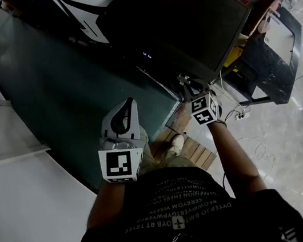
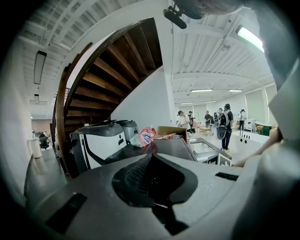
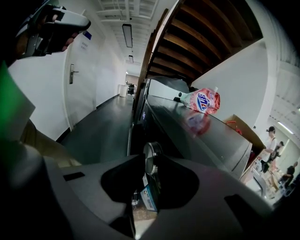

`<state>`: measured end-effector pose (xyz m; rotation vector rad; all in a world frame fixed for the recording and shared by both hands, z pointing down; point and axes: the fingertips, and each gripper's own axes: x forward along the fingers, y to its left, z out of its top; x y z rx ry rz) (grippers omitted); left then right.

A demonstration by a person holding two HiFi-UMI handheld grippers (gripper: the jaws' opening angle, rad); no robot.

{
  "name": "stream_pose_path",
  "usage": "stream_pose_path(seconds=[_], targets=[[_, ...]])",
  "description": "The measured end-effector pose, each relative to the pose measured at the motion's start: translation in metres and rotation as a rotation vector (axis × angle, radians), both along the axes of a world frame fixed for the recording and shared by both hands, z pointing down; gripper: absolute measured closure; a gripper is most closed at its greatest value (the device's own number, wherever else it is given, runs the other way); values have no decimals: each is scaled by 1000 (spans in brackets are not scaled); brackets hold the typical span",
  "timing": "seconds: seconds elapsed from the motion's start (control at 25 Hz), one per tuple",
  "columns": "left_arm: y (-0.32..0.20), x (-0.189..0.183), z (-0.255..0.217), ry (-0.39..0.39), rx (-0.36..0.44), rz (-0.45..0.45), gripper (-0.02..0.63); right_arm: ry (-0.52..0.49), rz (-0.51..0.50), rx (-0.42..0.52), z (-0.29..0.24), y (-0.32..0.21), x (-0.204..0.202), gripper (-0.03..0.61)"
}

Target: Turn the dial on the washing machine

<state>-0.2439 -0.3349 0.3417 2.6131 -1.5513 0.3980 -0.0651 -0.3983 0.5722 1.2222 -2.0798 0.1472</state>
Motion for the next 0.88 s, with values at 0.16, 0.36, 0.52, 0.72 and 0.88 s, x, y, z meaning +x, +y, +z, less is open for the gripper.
stream_pose_path(seconds=[0.16,0.36,0.52,0.72,0.88], targets=[[2,-7,-11,-16,11,-14,609,-23,6,-22,-2,0,1,503],[8,-16,-18,-30,22,-40,607,-7,-19,-2,-15,-3,-3,499],[8,-18,-28,-36,43,-47,608,22,-51,11,-20,-6,-9,497],[10,-21,-35,-27,51,-66,607,66,-72,-6,-12,-5,-11,491],[15,-17,-36,-24,47,-72,607,80,-87,-29,-8,-1,-11,489]])
